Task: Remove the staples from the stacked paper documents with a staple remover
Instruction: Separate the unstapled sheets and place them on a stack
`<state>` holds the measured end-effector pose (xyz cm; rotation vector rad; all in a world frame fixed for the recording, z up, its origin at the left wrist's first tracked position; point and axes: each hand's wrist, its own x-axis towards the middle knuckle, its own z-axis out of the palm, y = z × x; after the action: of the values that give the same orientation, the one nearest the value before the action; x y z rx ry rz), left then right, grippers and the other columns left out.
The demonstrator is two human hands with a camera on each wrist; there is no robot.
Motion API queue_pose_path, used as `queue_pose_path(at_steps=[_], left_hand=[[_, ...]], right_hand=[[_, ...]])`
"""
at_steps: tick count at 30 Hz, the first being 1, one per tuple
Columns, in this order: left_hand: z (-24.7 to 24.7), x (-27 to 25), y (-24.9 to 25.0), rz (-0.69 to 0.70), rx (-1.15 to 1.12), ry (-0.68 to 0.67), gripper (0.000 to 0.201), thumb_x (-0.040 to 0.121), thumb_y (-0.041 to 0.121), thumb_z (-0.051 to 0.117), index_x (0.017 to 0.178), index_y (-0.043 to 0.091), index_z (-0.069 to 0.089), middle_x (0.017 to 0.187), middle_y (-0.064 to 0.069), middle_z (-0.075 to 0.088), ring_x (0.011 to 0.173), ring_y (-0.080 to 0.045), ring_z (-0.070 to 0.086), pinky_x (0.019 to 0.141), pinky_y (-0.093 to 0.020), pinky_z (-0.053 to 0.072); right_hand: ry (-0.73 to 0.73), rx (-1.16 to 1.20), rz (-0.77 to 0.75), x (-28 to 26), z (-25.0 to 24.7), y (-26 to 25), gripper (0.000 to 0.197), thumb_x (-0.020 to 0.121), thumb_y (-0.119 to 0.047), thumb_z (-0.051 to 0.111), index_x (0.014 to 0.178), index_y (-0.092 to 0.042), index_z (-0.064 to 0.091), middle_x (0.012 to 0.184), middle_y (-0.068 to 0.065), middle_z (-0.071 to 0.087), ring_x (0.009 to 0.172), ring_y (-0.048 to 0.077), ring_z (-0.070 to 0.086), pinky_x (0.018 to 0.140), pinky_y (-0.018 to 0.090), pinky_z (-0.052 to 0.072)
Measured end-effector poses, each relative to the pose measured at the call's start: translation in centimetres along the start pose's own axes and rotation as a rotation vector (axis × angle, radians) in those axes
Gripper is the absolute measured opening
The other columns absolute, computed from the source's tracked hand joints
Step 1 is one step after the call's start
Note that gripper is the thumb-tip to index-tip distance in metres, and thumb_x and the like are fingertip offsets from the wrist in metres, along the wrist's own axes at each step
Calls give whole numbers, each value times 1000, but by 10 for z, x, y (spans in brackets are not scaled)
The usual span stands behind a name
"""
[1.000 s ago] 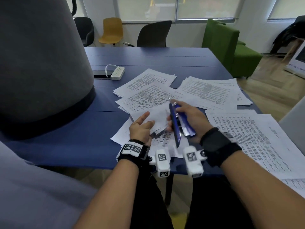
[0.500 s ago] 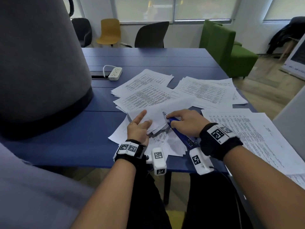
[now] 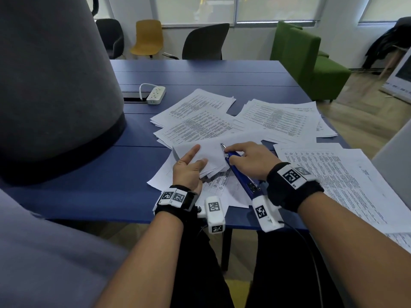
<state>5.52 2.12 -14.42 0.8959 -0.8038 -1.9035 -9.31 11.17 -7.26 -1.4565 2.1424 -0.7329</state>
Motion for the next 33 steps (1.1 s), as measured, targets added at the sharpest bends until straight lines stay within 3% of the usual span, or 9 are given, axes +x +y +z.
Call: queue_pose_path(at_steps=[5, 10, 14, 17, 20, 25, 29, 33], left_hand=[[0, 2, -1, 6, -3, 16, 47, 91, -17, 58, 119, 19, 69, 115, -23, 73, 100, -37, 69, 99, -68, 48], [0, 4, -3, 22, 29, 33, 54, 90, -17, 59, 136, 12, 63, 118, -26, 71, 98, -33, 69, 98, -61, 53], [0, 5, -5, 45, 64, 58, 55, 89, -16, 62, 136, 12, 62, 116, -23, 73, 99, -32, 71, 100, -57, 54], [0, 6, -6, 43, 84, 67, 54, 89, -14, 63, 136, 13, 62, 110, -19, 75, 98, -32, 72, 97, -55, 56], [0, 7, -6, 45, 97, 66, 54, 90, -14, 62, 138, 12, 61, 109, -19, 75, 95, -30, 72, 95, -52, 58], [-1, 7, -7, 55, 127, 80, 53, 88, -13, 64, 134, 14, 64, 114, -20, 73, 101, -32, 71, 100, -57, 54], [-1, 8, -7, 46, 163, 86, 52, 88, -10, 65, 132, 17, 65, 112, -20, 72, 94, -30, 66, 100, -60, 53], [5, 3, -3, 27, 207, 79, 54, 90, -10, 63, 138, 15, 60, 102, -16, 69, 90, -29, 64, 96, -63, 53]], right_hand=[[6, -30, -12, 3, 1, -2, 34, 96, -33, 50, 126, -33, 66, 123, -6, 66, 108, 16, 59, 84, 21, 40], [27, -68, 22, 6, 11, 2, 41, 97, -33, 48, 137, -22, 54, 125, 11, 63, 112, 28, 57, 85, 28, 41], [102, -264, -41, 4, 21, 2, 41, 94, -35, 52, 134, -23, 54, 107, 12, 58, 105, 34, 55, 91, 40, 49], [168, -442, -80, 1, 25, 3, 48, 95, -40, 53, 140, -29, 46, 113, 10, 52, 107, 34, 52, 88, 47, 51], [227, -631, -132, -2, 28, 4, 50, 94, -37, 54, 142, -30, 43, 117, 9, 50, 106, 34, 50, 84, 44, 49], [288, -906, -246, -5, 26, -2, 53, 91, -23, 56, 143, -25, 47, 120, 11, 53, 108, 35, 49, 84, 47, 43], [315, -993, -315, -8, 22, -10, 53, 90, -18, 52, 143, -21, 47, 121, 13, 54, 111, 37, 49, 87, 50, 41], [314, -964, -340, -10, 28, -15, 59, 81, -23, 67, 139, -23, 54, 114, 14, 56, 101, 37, 52, 77, 48, 45]])
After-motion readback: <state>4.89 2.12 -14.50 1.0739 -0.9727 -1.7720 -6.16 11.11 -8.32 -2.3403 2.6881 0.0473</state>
